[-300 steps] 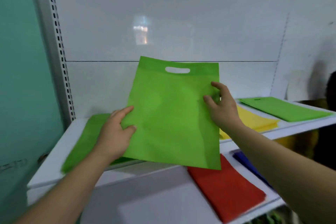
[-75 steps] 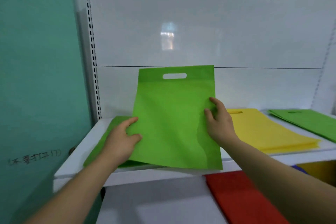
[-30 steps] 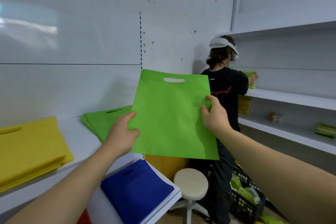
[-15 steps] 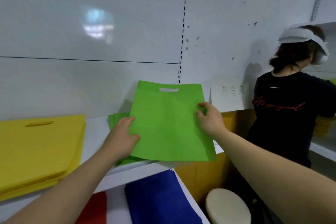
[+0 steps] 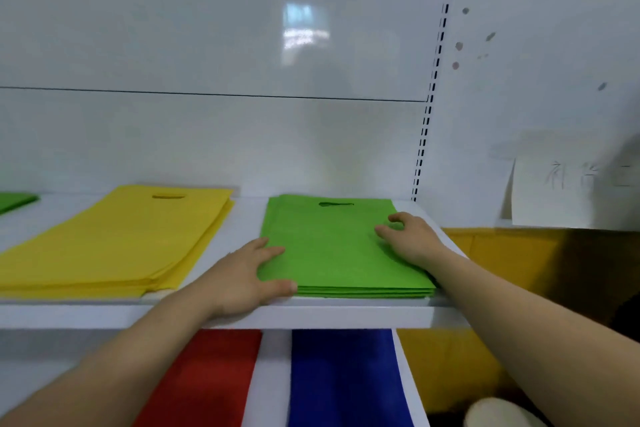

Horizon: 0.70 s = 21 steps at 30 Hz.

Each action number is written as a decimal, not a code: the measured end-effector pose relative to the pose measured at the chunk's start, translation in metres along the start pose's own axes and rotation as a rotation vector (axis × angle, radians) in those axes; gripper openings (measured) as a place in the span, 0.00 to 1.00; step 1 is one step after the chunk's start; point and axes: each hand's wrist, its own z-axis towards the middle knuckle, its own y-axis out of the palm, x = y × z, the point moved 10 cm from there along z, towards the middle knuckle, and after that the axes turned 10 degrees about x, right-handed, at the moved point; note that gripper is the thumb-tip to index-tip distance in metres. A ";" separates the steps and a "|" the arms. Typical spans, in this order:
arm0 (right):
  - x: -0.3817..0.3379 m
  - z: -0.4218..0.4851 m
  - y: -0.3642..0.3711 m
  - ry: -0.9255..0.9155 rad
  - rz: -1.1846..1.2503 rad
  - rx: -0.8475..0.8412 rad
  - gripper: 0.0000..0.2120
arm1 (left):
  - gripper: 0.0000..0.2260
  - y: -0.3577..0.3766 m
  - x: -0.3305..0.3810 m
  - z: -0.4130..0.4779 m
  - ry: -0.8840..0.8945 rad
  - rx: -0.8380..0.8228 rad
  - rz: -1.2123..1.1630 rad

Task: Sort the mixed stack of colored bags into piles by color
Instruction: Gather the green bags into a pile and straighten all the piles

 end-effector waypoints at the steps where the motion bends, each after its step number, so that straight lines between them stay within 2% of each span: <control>1: 0.002 0.000 0.001 -0.006 0.022 -0.003 0.28 | 0.64 0.002 0.001 -0.002 0.016 0.002 0.043; 4: 0.003 0.001 0.000 -0.027 0.084 0.026 0.28 | 0.62 0.000 0.003 -0.006 0.039 0.079 0.085; 8: 0.005 0.003 0.005 -0.044 0.018 -0.015 0.28 | 0.60 -0.006 0.004 -0.010 0.040 0.158 0.054; 14: 0.000 -0.003 0.020 -0.118 -0.191 -0.149 0.30 | 0.59 -0.002 0.005 -0.011 0.016 0.125 0.079; 18: -0.008 -0.006 0.018 -0.132 -0.227 -0.210 0.30 | 0.60 -0.003 0.006 -0.012 -0.017 0.091 0.057; 20: -0.019 -0.008 0.013 -0.144 -0.222 -0.227 0.31 | 0.55 -0.009 0.010 -0.011 -0.043 0.079 0.030; 21: -0.027 -0.008 0.009 -0.156 -0.214 -0.222 0.32 | 0.47 -0.015 0.012 -0.010 -0.052 0.085 0.029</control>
